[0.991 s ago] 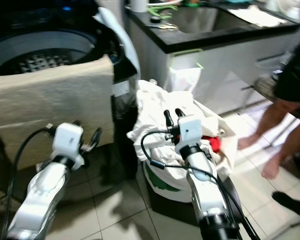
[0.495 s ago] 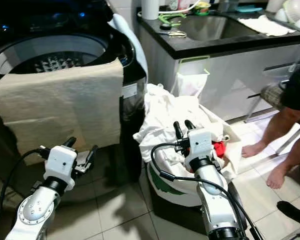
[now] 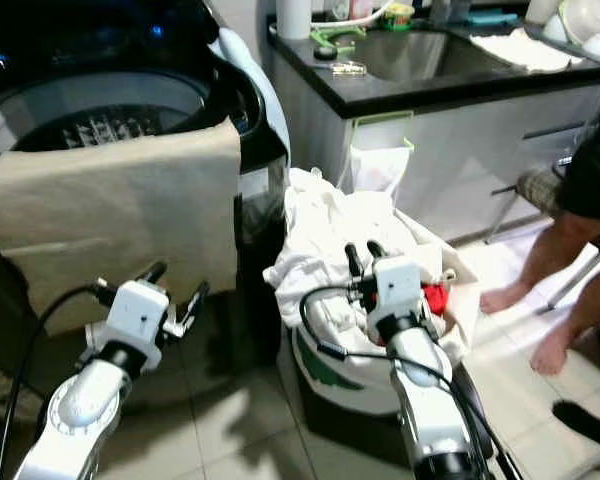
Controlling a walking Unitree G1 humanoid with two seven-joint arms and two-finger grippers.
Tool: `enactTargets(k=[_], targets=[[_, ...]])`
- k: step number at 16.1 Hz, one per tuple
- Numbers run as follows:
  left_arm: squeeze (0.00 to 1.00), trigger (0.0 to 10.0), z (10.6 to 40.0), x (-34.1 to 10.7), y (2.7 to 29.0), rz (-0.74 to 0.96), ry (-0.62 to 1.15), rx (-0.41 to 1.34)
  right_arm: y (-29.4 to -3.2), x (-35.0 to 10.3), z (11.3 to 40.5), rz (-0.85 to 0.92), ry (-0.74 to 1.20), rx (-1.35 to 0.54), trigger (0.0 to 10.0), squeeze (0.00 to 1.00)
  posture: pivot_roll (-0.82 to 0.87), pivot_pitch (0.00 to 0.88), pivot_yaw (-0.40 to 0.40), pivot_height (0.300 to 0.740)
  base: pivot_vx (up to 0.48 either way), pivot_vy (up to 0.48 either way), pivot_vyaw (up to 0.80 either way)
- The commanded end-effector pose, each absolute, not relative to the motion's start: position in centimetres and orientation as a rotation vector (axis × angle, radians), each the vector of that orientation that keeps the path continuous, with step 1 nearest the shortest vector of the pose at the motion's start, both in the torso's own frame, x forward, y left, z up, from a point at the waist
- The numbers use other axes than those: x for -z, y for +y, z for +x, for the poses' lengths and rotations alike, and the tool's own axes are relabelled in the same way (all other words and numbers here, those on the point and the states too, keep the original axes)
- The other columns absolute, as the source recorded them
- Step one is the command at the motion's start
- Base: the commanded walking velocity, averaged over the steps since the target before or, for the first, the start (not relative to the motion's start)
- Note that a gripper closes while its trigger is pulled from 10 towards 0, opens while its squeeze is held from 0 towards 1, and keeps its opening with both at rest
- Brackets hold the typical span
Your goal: Clothes washing
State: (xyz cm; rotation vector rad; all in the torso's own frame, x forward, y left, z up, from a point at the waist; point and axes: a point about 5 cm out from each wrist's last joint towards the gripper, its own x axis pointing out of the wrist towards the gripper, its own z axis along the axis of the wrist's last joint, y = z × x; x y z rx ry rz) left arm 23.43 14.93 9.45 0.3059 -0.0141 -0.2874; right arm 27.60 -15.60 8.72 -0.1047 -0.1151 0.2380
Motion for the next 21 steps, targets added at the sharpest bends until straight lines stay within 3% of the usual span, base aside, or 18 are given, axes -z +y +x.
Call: enactTargets(k=[1, 4, 8, 17, 21], targets=[[0.00, 10.0, 23.6, -9.8, 14.7, 0.304, -0.031, 0.302, -15.6, -9.3, 28.0, -0.113, -0.143, -0.242, 10.0, 0.00, 0.05, 0.000, 0.023, 0.740, 0.439, 0.000, 0.00], [0.00, 10.0, 23.6, -9.7, 14.9, 0.274, -0.028, 0.277, -15.4, -9.3, 28.2, -0.120, -0.139, -0.251, 10.0, 0.00, 0.06, 0.000, 0.019, 0.740, 0.426, 0.086, 0.00], [0.00, 10.0, 23.7, -9.5, 15.0, 0.273, -0.015, 0.250, -15.4, -9.2, 28.4, -0.145, -0.127, -0.264, 10.0, 0.00, 0.06, 0.000, 0.014, 0.740, 0.000, 0.000, -0.60], [0.00, 10.0, 24.5, -8.7, 15.8, 0.315, 0.042, 0.229, -15.1, -9.6, 28.7, -0.137, -0.150, -0.265, 10.0, 0.00, 0.05, 0.000, 0.009, 0.740, 0.000, 0.000, 0.00], [0.00, 10.0, 24.6, -8.5, 15.1, 0.329, 0.045, 0.251, -15.1, -9.1, 29.1, -0.139, -0.104, -0.261, 10.0, 0.00, 0.05, 0.000, 0.009, 0.740, 0.000, 0.000, -0.55]])
